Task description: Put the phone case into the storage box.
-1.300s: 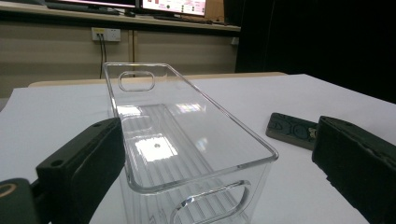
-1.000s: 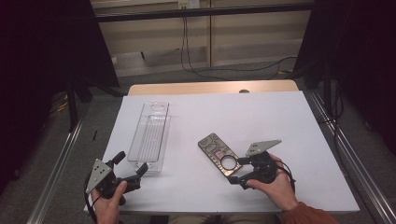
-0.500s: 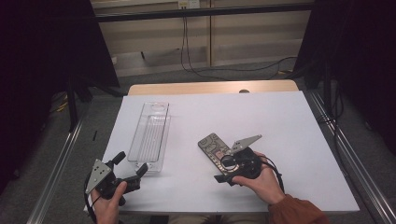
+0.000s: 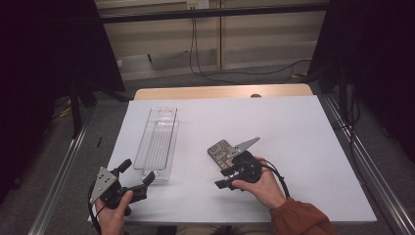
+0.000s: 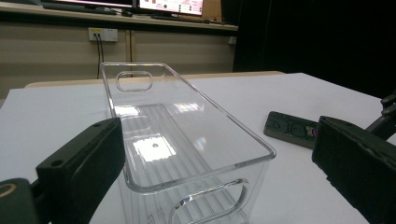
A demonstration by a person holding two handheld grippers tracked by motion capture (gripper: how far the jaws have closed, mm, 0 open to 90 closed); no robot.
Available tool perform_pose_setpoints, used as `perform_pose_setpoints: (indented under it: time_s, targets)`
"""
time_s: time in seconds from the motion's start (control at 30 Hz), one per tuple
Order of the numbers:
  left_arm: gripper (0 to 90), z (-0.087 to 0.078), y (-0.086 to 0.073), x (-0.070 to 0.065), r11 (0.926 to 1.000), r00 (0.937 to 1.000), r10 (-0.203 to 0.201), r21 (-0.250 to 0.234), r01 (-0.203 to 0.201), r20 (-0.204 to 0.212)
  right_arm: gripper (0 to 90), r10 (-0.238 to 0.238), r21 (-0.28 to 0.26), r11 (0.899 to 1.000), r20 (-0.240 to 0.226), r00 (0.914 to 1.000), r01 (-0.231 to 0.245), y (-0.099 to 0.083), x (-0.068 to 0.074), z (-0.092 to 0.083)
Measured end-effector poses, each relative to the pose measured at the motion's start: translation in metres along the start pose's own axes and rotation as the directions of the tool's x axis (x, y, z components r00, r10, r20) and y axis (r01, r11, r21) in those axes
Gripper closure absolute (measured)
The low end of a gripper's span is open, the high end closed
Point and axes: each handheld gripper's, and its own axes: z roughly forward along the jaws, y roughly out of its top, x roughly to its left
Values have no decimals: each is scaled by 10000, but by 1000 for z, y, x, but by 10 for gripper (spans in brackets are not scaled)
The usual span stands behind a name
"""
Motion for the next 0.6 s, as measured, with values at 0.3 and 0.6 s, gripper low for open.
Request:
perform_pose_setpoints:
  time_s: [0.3,0.6]
  targets:
    - [28,0,0,-1,10000,10000,27,3,-27,-11,650,-80,172,9998,-126,9999,82,-1,-3,5]
    - [28,-2,0,-1,10000,10000,60,21,-60,-74,835,-297,713,9970,-157,9994,307,-1,-2,14]
